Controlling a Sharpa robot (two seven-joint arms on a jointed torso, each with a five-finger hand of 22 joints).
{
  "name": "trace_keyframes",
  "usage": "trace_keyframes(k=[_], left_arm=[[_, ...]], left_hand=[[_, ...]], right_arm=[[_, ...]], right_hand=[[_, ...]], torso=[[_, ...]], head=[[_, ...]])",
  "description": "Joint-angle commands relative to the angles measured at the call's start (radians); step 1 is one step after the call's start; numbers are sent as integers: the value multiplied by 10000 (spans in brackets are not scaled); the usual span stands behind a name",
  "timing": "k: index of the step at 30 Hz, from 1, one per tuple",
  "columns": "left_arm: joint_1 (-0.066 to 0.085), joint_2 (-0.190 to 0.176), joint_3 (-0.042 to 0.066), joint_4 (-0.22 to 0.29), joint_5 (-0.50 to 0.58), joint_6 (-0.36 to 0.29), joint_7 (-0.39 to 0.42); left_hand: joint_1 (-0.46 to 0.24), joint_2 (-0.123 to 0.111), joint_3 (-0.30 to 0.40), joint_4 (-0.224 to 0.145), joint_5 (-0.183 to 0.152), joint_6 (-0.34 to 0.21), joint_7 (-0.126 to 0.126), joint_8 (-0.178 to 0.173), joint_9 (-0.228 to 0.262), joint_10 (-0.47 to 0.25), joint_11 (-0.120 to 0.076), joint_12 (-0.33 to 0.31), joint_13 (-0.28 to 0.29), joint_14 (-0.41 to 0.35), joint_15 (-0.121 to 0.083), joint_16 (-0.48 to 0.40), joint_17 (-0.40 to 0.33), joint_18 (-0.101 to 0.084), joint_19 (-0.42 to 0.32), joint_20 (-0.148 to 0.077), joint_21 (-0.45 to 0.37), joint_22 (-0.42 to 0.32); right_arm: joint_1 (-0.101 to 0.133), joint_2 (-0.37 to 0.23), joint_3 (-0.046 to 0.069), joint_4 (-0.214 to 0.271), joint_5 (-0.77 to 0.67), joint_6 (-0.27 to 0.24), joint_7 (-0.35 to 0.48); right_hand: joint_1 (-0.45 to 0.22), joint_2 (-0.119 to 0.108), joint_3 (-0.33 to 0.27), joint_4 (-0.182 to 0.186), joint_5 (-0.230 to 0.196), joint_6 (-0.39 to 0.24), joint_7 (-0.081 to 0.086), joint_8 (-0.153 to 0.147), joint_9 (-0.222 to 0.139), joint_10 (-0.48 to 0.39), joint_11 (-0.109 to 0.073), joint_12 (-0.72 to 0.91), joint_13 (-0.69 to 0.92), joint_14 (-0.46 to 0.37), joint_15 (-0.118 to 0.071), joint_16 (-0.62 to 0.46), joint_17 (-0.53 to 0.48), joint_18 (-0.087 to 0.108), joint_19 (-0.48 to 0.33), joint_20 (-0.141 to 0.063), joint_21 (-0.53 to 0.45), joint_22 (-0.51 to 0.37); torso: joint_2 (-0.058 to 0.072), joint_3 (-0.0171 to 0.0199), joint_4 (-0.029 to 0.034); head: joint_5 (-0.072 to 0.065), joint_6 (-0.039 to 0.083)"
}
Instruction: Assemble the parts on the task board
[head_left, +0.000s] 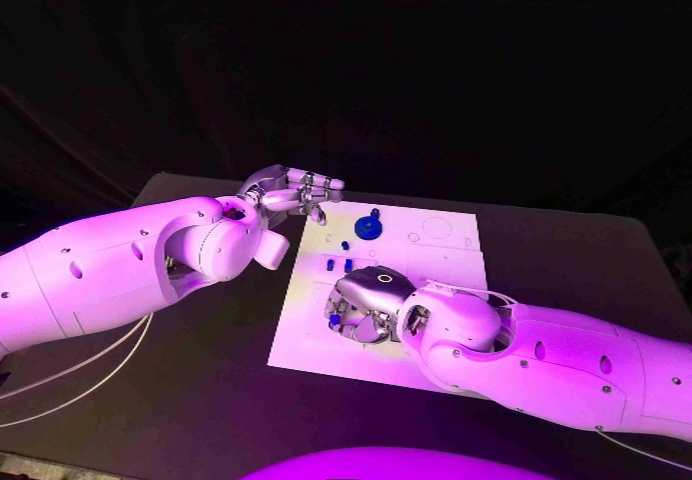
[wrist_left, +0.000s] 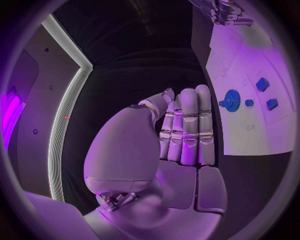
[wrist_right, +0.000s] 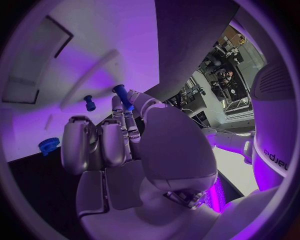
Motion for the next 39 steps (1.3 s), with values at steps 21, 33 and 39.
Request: trace_keyframes(k=[21, 33, 39], left_arm=[[12, -38, 7, 29, 45, 184, -4], [12, -101, 4, 38, 45, 177, -14], [12, -216, -6, 83, 45, 141, -20]], left_hand=[[-28, 118, -62, 10, 29, -5, 22, -48, -16, -66, 0, 59, 18, -41, 23, 5, -15, 51, 9, 39, -66, -22], [-28, 118, -62, 10, 29, -5, 22, -48, -16, -66, 0, 59, 18, -41, 23, 5, -15, 51, 9, 39, -66, -22], [-28, 118, -62, 10, 29, -5, 22, -48, -16, -66, 0, 59, 18, -41, 23, 5, -15, 51, 9, 39, -66, -22]], right_arm=[[-53, -379, -47, 431, -108, -1110, 64], [377, -2368, 77, 1676, 1411, -2088, 257], [654, -4272, 76, 2249, 2999, -1787, -225]], right_hand=[[-433, -419, -2660, 292, 242, -2651, -402, -35, -654, -2375, 410, 375, 20, -413, 410, -1098, -1460, 359, -1123, 386, -2687, 771], [377, 430, -3455, 937, 318, -1405, 112, 465, -368, -1225, 62, 2309, 429, -178, 138, -981, -1677, 153, -443, 170, -1603, 1121], [-177, 387, -3561, 1447, 362, -391, -355, 852, -161, 1116, -527, 3514, 1172, 233, -325, -324, -788, -164, 247, -210, 149, 1758]], torso=[[-6, 5, -14], [-31, -12, -33], [-65, -25, -148]], head=[[-26, 34], [-472, 154], [-956, 196]])
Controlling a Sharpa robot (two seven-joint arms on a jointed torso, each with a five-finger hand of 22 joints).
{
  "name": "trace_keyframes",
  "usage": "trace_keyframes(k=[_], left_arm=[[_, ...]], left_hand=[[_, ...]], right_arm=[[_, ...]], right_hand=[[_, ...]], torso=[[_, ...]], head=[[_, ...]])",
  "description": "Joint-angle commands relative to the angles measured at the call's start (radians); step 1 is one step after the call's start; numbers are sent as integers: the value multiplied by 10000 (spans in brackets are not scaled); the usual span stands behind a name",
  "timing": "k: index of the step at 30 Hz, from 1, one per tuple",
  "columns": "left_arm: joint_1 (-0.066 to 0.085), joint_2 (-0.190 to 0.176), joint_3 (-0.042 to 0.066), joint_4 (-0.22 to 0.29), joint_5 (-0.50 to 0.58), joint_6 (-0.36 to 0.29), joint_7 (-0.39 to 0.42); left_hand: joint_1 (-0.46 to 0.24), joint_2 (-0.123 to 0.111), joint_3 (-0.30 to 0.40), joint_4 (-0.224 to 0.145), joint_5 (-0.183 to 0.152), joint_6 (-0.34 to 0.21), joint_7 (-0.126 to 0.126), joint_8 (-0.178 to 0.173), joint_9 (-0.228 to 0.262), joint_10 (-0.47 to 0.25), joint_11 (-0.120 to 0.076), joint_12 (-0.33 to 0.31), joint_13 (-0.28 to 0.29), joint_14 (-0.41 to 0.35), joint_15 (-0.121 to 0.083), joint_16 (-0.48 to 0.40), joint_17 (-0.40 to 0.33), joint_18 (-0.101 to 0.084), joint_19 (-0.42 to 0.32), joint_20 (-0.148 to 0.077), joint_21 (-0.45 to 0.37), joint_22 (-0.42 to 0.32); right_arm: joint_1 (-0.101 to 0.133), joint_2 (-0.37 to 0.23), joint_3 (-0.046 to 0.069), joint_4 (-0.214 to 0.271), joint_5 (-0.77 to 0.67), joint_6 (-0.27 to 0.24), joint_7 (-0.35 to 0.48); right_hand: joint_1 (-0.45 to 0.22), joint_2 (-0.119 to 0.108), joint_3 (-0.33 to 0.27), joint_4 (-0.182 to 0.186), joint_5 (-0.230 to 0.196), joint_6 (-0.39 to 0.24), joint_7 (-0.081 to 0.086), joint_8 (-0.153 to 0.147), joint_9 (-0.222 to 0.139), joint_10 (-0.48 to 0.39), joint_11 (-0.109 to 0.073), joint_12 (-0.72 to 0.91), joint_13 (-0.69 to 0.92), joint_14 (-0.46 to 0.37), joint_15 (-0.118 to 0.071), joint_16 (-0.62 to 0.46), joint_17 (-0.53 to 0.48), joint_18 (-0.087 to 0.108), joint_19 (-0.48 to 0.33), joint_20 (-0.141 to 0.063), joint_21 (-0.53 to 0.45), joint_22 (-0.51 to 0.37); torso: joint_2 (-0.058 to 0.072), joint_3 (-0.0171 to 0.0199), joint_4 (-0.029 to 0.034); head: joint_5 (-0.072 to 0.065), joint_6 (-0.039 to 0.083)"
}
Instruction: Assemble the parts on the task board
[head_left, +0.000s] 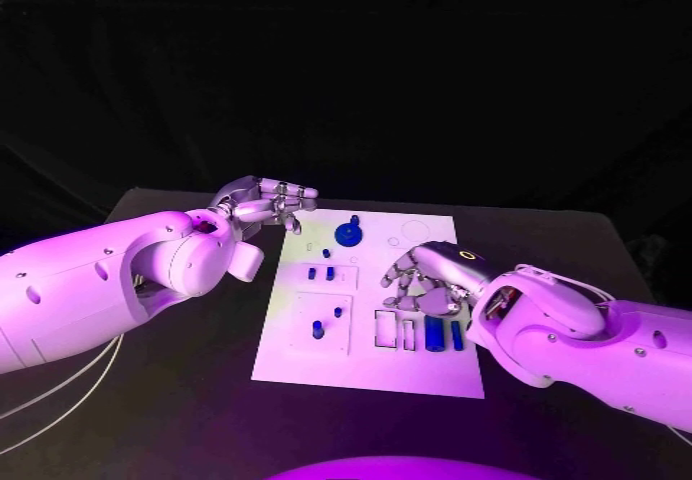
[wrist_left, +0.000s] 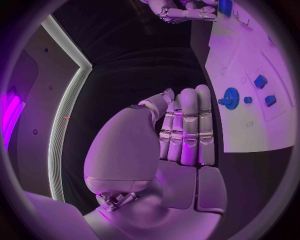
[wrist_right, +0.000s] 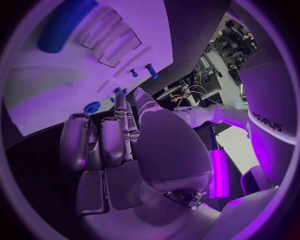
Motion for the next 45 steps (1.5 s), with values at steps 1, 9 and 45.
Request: trace_keyframes(k=[1, 9, 45], left_arm=[[12, -46, -4, 57, 45, 107, 27], [10, -130, -39, 82, 47, 109, 35], [7, -144, -70, 125, 54, 157, 52]], left_hand=[[11, 78, -63, 10, 29, -5, 22, -48, -10, -66, 0, 59, 11, -41, 23, 5, -17, 52, 9, 39, -66, -9], [13, 81, -70, 5, 29, -2, 19, -46, -11, -71, 0, 62, 12, -47, 23, 6, -20, 52, 9, 40, -71, -13], [1, 95, -85, 10, 29, 7, 15, -38, -14, -78, -2, 70, 16, -57, 24, 10, -28, 52, 10, 42, -84, -21]], right_arm=[[38, -649, -30, 282, 1482, -12, -442], [-64, -1736, -128, 784, 864, 273, -1599], [-1059, -725, -177, 109, -135, 604, -3266]], right_hand=[[-528, -188, -244, 335, 223, 216, -176, 71, 73, 791, -205, 713, 539, 276, -179, 201, 252, -203, 278, -185, 621, 1841], [-1326, 8, -1615, 882, 1541, 376, -392, 405, 931, 1114, -395, 7812, 8773, 548, -356, 1357, 1822, -432, 658, -409, 1830, 2301], [-1968, 322, -2493, 946, 1721, 357, -490, 705, 1737, 1495, -453, 9092, 10674, 654, -392, 1895, 2642, -539, 827, -428, 2380, 2444]], torso=[[-36, -2, -118], [-53, 41, -272], [-51, 20, -288]], head=[[-326, 3], [-558, -32], [-641, -99]])
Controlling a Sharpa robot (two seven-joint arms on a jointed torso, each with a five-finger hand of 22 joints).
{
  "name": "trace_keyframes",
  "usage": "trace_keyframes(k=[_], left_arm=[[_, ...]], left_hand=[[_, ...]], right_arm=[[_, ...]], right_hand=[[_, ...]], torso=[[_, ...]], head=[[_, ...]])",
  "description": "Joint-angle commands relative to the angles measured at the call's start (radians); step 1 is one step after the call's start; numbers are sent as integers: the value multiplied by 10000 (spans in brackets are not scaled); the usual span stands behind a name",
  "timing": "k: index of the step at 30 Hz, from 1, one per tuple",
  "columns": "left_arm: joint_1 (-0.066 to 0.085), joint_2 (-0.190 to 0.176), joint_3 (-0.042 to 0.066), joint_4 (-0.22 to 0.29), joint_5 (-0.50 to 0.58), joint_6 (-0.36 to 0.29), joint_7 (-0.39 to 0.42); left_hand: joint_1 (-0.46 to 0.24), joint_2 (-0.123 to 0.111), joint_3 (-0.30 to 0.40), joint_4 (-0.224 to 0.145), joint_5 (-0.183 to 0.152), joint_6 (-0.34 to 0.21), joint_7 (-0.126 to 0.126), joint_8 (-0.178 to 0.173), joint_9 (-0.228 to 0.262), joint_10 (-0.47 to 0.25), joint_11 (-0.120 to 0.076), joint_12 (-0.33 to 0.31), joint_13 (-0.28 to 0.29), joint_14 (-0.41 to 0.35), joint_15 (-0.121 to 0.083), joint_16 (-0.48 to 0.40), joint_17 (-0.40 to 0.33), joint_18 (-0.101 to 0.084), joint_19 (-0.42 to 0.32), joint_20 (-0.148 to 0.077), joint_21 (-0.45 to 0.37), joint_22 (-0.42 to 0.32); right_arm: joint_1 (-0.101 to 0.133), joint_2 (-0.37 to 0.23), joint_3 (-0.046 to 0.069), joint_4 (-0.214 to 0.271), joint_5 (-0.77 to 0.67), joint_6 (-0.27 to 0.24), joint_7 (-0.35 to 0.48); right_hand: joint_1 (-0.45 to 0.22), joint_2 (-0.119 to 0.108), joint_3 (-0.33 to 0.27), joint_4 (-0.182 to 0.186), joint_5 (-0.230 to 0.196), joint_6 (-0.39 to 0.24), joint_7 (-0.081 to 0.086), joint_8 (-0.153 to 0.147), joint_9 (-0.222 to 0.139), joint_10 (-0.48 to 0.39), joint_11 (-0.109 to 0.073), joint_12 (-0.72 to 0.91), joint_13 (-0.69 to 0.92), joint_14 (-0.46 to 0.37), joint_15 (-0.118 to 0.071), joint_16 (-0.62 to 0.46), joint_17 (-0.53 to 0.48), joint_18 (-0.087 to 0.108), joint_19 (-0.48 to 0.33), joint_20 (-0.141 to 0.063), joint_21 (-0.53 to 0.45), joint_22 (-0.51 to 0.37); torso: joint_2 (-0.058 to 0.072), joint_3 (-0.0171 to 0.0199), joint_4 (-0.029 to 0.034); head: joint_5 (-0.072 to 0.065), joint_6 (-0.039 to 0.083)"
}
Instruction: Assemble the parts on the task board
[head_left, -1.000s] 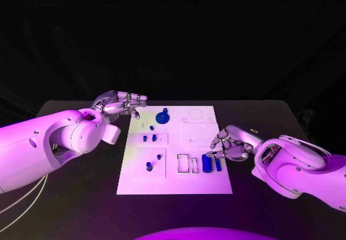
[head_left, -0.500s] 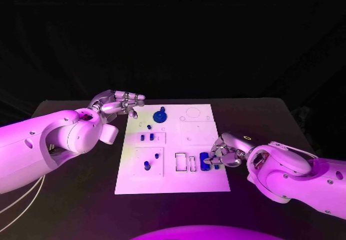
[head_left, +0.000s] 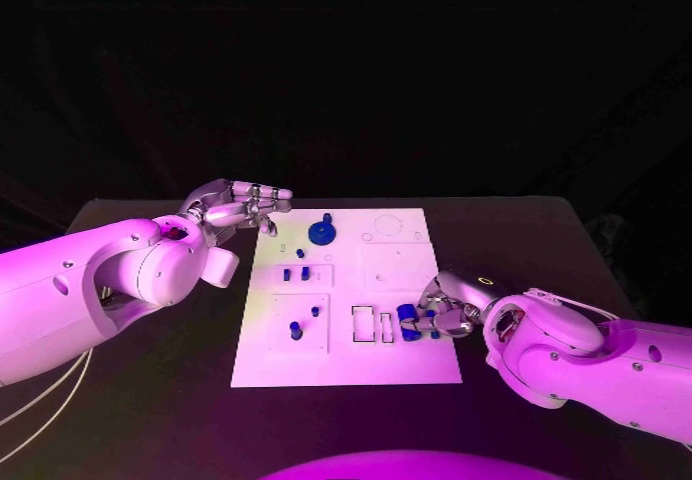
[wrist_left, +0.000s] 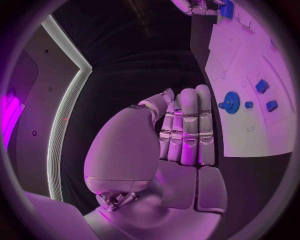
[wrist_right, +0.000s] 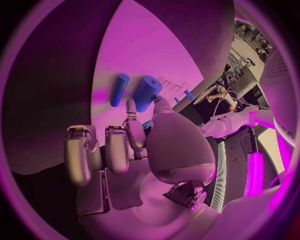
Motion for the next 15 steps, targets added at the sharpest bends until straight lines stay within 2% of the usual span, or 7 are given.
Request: trace_keyframes(k=[1, 9, 15], left_arm=[[10, 14, 6, 30, 53, 153, 58], [10, 2, 6, 47, 55, 175, 47], [10, -16, 6, 59, 55, 178, 40]], left_hand=[[1, 95, -58, -18, 29, 7, 14, -38, -16, -78, -2, 29, 10, -58, 24, 10, -16, 51, 10, 42, -45, -10], [1, 101, -58, -17, 29, 7, 14, -38, -17, -80, -2, 31, 10, -59, 24, 11, -18, 51, 11, 42, -48, -12], [1, 101, -58, -17, 29, 7, 14, -38, -17, -80, -2, 31, 10, -59, 24, 11, -18, 51, 11, 42, -48, -12]], right_arm=[[-57, 81, -6, -87, -108, 295, -129], [-217, 360, -7, -323, -173, 426, -250], [-273, 496, -7, -402, -171, 391, -285]], right_hand=[[-110, -26, -76, 5, 39, -8, -70, 50, 20, 73, -9, 42, 22, 654, -42, 58, 533, -75, 815, -56, 44, 2445], [-107, -16, -99, -17, 36, 7, -83, 73, 65, 99, -18, 79, 86, 659, -47, 79, 569, -80, 822, -57, 68, 2451], [-1, 19, -92, -42, 50, 7, -93, 92, 118, 109, -29, 95, 131, 657, -54, 85, 577, -79, 820, -62, 64, 2450]], torso=[[7, -4, -3], [19, -5, 16], [21, -6, 6]], head=[[7, 24], [-47, 28], [-49, 50]])
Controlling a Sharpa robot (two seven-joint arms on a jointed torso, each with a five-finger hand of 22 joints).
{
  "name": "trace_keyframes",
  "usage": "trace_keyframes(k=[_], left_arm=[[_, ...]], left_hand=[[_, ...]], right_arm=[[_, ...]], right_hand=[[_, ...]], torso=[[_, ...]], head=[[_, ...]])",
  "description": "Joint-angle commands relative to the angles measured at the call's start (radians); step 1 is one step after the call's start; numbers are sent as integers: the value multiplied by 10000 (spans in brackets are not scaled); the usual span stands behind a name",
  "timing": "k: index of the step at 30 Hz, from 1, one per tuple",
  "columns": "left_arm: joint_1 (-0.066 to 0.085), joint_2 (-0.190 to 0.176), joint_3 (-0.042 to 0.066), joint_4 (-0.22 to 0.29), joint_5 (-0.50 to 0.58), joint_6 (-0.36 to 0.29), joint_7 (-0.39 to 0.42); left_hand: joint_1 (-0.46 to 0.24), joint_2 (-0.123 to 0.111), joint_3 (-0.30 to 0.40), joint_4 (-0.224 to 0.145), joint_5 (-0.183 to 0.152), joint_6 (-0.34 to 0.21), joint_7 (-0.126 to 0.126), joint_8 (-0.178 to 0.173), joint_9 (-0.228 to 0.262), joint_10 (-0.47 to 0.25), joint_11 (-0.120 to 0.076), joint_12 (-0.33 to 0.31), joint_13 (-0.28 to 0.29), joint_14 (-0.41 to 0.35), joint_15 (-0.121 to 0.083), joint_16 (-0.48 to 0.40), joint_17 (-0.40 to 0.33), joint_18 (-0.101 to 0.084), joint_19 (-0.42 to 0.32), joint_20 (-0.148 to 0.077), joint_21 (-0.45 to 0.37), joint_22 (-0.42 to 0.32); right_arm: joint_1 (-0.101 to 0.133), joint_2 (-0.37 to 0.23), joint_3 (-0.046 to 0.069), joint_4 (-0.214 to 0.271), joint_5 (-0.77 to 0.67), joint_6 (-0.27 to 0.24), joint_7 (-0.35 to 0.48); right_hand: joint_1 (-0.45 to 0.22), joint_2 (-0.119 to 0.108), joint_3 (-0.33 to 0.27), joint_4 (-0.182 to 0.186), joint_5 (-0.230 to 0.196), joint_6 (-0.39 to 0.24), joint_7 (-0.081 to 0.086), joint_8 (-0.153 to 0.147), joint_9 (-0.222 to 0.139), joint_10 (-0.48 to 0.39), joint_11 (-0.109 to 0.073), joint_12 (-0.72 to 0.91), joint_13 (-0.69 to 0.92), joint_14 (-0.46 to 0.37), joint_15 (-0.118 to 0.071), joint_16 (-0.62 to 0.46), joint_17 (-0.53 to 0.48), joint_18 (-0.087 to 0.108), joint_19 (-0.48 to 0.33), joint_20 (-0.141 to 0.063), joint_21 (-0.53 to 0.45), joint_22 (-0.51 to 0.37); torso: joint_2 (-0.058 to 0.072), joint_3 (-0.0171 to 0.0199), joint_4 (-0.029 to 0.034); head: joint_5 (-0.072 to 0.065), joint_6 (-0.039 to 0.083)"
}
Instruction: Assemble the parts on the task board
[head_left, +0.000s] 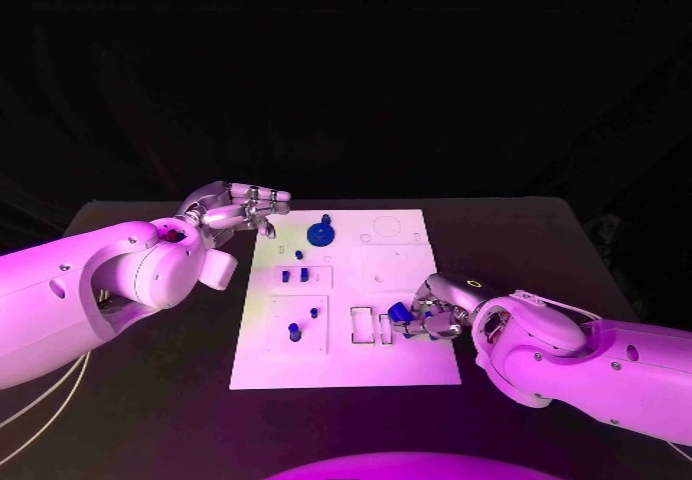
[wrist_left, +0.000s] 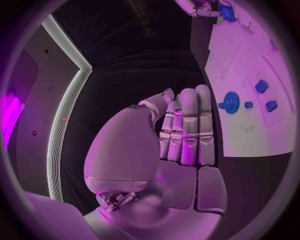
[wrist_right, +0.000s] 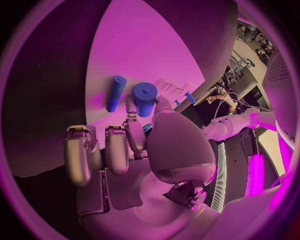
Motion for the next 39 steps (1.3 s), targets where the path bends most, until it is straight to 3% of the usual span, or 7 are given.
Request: trace_keyframes(k=[1, 12, 16, 22, 26, 34, 39], left_arm=[[10, 3, 6, 40, 55, 167, 39], [10, -21, 6, 52, 55, 162, 41], [10, -23, 5, 39, 56, 158, 46], [10, -4, 5, 35, 57, 171, 48], [10, 1, 5, 37, 58, 176, 48], [9, 2, 5, 48, 66, 178, 40], [10, 3, 5, 58, 67, 182, 36]], left_hand=[[1, 101, -58, -17, 29, 8, 14, -37, -9, -80, -2, 31, 13, -59, 24, 11, -9, 52, 10, 42, -48, -13], [1, 101, -58, -17, 29, 8, 14, -37, -9, -80, -2, 31, 13, -59, 24, 11, -9, 52, 10, 42, -48, -13], [1, 101, -58, -17, 29, 8, 14, -37, -9, -80, -2, 31, 13, -59, 24, 11, -9, 52, 10, 42, -48, -13], [1, 101, -58, -17, 29, 8, 14, -37, -9, -80, -2, 31, 13, -59, 24, 11, -9, 52, 10, 42, -48, -13], [1, 101, -58, -17, 29, 8, 14, -37, -9, -80, -2, 31, 13, -59, 24, 11, -9, 52, 10, 42, -48, -13], [1, 101, -58, -17, 29, 8, 14, -37, -9, -80, -2, 31, 13, -59, 24, 11, -9, 52, 10, 42, -48, -13], [1, 101, -58, -17, 29, 8, 14, -37, -9, -80, -2, 31, 13, -59, 24, 11, -9, 52, 10, 42, -48, -13]], right_arm=[[-115, 62, -78, -75, -57, 308, -197], [-115, -160, -52, 343, -80, -850, -168], [11, -282, -2, 713, 126, -1369, -138], [199, -219, 24, 993, 468, -1623, -81], [234, -83, 28, 1011, 818, -1496, -40], [251, 485, 29, 780, 2082, -394, 34], [232, 845, 26, 528, 2290, -158, 51]], right_hand=[[63, 54, -41, -48, 56, 5, -94, -30, 3, 48, -23, 34, 29, 657, -56, 48, 580, -79, 820, -64, 65, 2445], [705, 337, 68, -109, 801, 162, -205, 142, 286, 290, -123, 327, 499, 693, -135, 168, 786, -130, 903, -128, 315, 2512], [834, 393, 66, -94, 1108, 187, -240, 177, 372, 329, -157, 345, 566, 701, -164, 199, 836, -143, 925, -155, 380, 2530], [872, 461, 68, -69, 1267, 212, -261, 200, 427, 356, -176, 358, 612, 703, -179, 211, 856, -153, 942, -170, 429, 2543], [896, 474, 69, -72, 1315, 216, -271, 207, 446, 365, -183, 360, 626, 706, -185, 221, 872, -155, 944, -175, 438, 2545], [843, 578, 44, -23, 1453, 203, -265, 209, 512, 350, -184, 299, 609, 696, -192, 203, 834, -136, 912, -189, 349, 2520], [621, 706, -33, -13, 1344, 265, -289, 247, 584, 376, -198, 292, 640, 699, -199, 216, 858, -139, 916, -193, 361, 2523]], torso=[[6, 2, 2], [3, 6, 26], [12, -1, 38], [20, -15, 89], [25, -15, 104], [33, -25, 123], [48, -19, 140]], head=[[-3, 12], [12, 26], [-8, 64], [-38, 75], [-25, 67], [-27, 58], [-9, 41]])
